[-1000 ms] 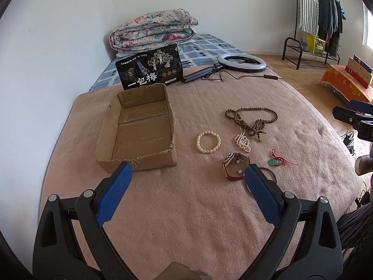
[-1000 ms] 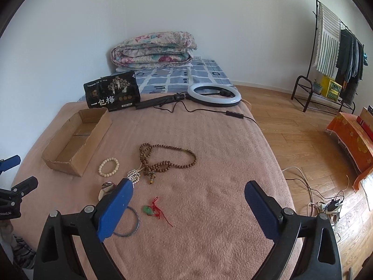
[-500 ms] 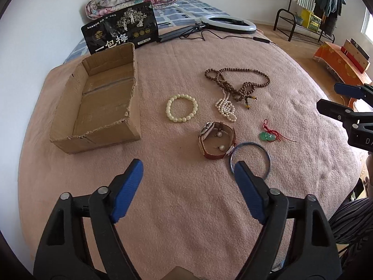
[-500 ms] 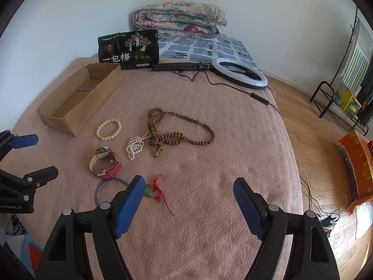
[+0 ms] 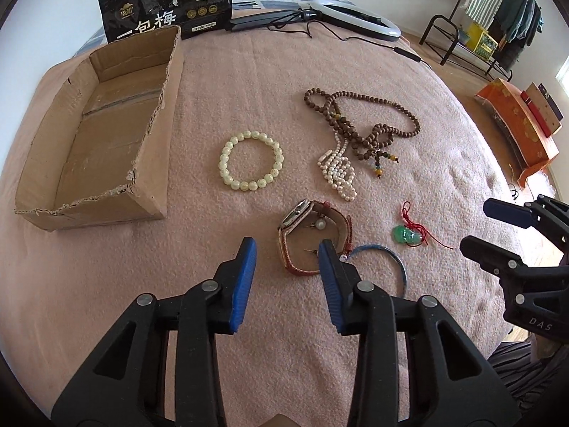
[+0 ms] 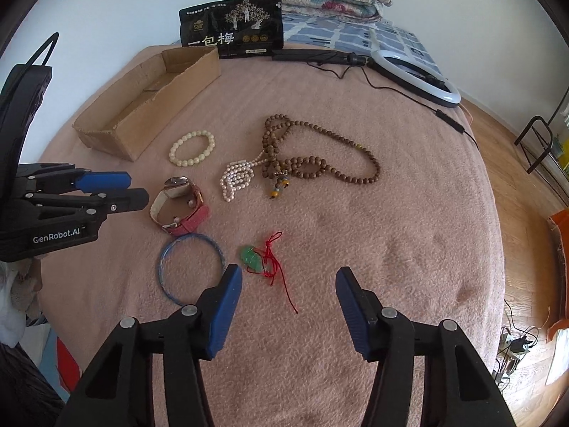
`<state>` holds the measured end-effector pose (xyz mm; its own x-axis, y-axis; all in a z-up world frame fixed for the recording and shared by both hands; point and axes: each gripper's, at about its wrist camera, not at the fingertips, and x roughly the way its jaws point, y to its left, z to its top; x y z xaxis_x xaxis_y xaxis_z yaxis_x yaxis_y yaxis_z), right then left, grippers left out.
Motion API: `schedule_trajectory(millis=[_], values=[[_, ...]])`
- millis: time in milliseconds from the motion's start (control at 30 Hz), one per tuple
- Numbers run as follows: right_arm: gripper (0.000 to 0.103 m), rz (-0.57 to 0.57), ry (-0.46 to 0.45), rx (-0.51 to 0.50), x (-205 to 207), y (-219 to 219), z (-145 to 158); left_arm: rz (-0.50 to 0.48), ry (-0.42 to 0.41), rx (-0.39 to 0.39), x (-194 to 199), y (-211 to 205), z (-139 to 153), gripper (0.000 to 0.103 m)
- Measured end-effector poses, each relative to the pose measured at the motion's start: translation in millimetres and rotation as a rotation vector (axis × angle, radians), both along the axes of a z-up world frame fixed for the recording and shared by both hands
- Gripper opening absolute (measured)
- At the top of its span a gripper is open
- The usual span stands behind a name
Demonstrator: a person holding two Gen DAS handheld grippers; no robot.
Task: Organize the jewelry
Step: 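Grasp the red-strap watch with the left tool while the right tool grasps the green jade pendant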
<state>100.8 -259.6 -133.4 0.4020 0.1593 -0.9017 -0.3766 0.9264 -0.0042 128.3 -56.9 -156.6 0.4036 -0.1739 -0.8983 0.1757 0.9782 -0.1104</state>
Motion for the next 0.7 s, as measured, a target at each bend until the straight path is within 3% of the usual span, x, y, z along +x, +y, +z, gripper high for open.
schedule_trajectory(millis=[100, 200, 700], values=[[0.052, 0.025, 0.027, 0.0, 4.2, 4.7, -10.1, 0.015, 0.026, 0.0, 7.8, 1.5, -10.9, 0.025], [0.049, 0.032, 0.06, -0.003, 10.6, 5.4, -21.0, 0.007, 0.036, -0.01, 10.8, 0.8, -16.0, 0.022], [0.036, 0.116, 0.128, -0.03, 29.1, 21.4, -52.5, 0.008, 0.1, -0.051, 22.9, -1.5, -36.5, 0.014]])
